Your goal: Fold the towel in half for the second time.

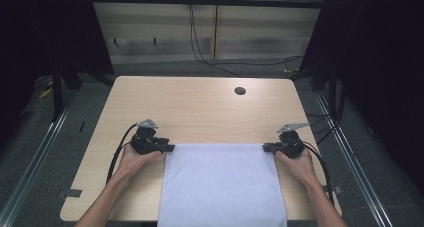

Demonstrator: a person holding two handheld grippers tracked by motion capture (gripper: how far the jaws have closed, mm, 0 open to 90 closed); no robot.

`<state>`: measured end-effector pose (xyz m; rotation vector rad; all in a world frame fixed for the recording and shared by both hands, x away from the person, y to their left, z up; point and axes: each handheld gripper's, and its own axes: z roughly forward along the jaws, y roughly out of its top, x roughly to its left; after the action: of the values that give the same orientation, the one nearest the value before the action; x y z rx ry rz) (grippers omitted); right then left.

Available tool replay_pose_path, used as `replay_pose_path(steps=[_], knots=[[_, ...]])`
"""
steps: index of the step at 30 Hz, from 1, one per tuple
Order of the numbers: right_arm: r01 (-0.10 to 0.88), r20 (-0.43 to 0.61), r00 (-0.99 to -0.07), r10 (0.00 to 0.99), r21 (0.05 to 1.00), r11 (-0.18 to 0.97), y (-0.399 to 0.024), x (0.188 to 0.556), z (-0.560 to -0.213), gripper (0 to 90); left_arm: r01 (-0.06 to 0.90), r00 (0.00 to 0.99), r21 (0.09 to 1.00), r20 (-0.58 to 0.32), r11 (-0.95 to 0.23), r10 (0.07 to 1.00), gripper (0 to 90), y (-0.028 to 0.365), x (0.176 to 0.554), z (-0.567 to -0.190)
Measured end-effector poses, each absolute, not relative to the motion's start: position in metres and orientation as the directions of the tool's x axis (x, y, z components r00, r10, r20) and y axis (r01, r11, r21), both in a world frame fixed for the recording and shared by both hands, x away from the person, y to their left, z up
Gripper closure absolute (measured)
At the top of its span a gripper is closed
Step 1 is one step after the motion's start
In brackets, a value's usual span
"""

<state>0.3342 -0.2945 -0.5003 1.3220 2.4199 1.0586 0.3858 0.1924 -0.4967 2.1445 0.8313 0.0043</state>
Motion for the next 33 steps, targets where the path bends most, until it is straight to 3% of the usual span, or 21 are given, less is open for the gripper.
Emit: replay_pose_path(steps=[7, 10, 12, 23, 33], knots=[[0.670, 0.172, -0.577, 0.798, 0.659, 0.343, -0.295, 0.334, -0.500, 85.6, 0.546, 0.799, 0.675, -0.241, -0.497, 0.551, 67.6, 0.190, 0.380, -0.498], [0.669, 0.175, -0.577, 0.798, 0.662, 0.339, -0.295, 0.334, -0.500, 85.8, 0.545, 0.806, 0.663, -0.247, -0.513, 0.538, 80.2, 0.189, 0.377, -0.499], [0.672, 0.174, -0.573, 0.801, 0.659, 0.337, -0.295, 0.333, -0.500, 85.9, 0.539, 0.811, 0.661, -0.240, -0.522, 0.534, 84.0, 0.187, 0.374, -0.498], [0.647, 0.214, -0.554, 0.805, 0.718, 0.255, -0.305, 0.341, -0.484, 86.3, 0.563, 0.786, 0.711, -0.301, -0.421, 0.541, 85.9, 0.194, 0.393, -0.488], [0.600, 0.205, -0.558, 0.804, 0.769, 0.221, -0.308, 0.355, -0.469, 86.2, 0.537, 0.781, 0.756, -0.278, -0.375, 0.560, 85.9, 0.197, 0.407, -0.468]])
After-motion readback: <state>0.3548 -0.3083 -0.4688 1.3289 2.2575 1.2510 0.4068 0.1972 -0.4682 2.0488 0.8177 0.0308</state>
